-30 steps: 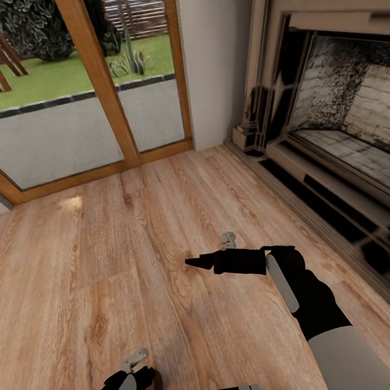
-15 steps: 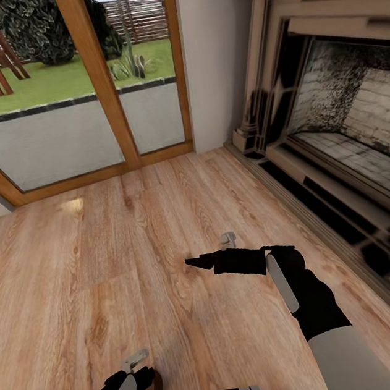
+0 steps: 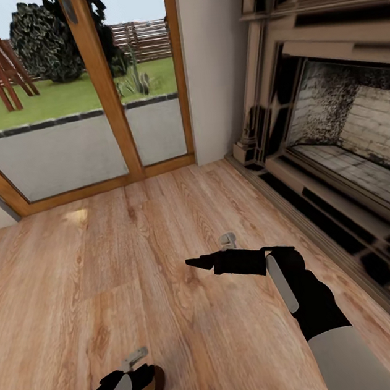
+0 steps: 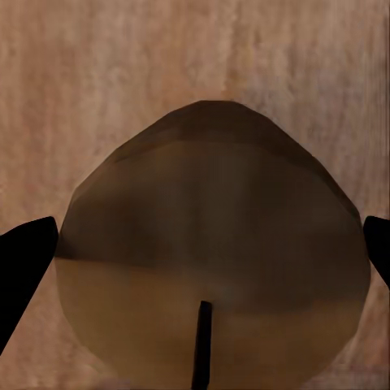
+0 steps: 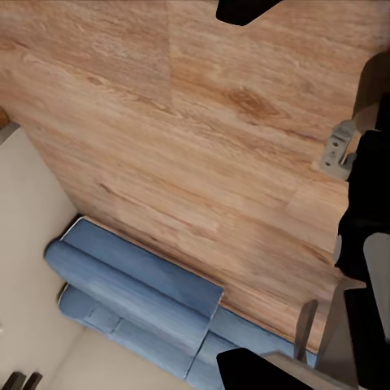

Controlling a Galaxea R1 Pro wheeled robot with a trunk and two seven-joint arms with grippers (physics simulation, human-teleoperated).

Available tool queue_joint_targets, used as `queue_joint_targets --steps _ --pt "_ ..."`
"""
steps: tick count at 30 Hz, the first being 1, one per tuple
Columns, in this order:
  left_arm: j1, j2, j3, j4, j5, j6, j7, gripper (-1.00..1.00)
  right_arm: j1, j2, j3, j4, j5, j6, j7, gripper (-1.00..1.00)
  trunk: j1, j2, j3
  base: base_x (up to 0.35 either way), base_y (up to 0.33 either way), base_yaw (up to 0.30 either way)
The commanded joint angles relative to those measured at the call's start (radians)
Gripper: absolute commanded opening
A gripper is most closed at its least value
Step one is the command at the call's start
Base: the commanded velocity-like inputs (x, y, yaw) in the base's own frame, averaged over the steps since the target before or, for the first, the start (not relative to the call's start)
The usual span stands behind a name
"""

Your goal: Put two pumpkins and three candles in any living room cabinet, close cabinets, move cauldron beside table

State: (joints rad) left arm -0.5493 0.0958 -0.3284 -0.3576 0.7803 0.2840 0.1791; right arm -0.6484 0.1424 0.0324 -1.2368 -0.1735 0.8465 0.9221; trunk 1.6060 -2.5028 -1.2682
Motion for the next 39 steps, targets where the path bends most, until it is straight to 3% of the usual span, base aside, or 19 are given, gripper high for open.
queue_joint_targets --steps 1,4,6,12,14,24,39 --pt "0.0 0.006 -0.007 -0.004 0.013 0.01 0.006 -1.0 0.0 0.0 -0.001 0.006 -0.003 0.005 0.0 1.0 -0.001 0.0 0.003 0.0 0.0 0.0" --pt "-0.004 0.059 0.001 -0.041 0.022 0.134 0.002 -1.0 0.0 0.0 -0.005 0.03 -0.006 0.005 -0.001 1.0 -0.002 0.001 0.015 0.0 0.0 0.0" --pt "-0.006 0.096 0.027 -0.138 0.031 0.263 0.002 -1.0 0.0 0.001 -0.006 0.034 -0.006 0.005 -0.002 1.0 -0.003 0.001 0.023 0.0 0.0 0.0" --pt "-0.004 0.198 0.213 -0.433 0.048 0.611 0.006 -1.0 0.0 0.001 -0.008 0.037 -0.007 -0.001 -0.001 1.0 -0.006 0.003 0.046 0.0 0.0 0.0" --pt "-0.002 0.215 0.26 -0.472 0.051 0.67 0.008 -1.0 0.0 0.001 -0.008 0.038 -0.006 0.0 -0.001 1.0 -0.01 0.01 0.053 0.0 0.0 0.0" --pt "-0.002 0.215 0.267 -0.485 0.056 0.682 0.007 -1.0 0.0 0.0 -0.011 0.078 -0.009 -0.004 0.006 1.0 -0.048 0.08 0.085 -0.174 0.0 -0.013" --pt "-0.001 0.209 0.266 -0.486 0.056 0.682 0.007 -1.0 0.0 0.0 -0.012 0.087 -0.009 -0.004 0.007 1.0 -0.106 0.185 0.151 -0.337 0.0 -0.195"
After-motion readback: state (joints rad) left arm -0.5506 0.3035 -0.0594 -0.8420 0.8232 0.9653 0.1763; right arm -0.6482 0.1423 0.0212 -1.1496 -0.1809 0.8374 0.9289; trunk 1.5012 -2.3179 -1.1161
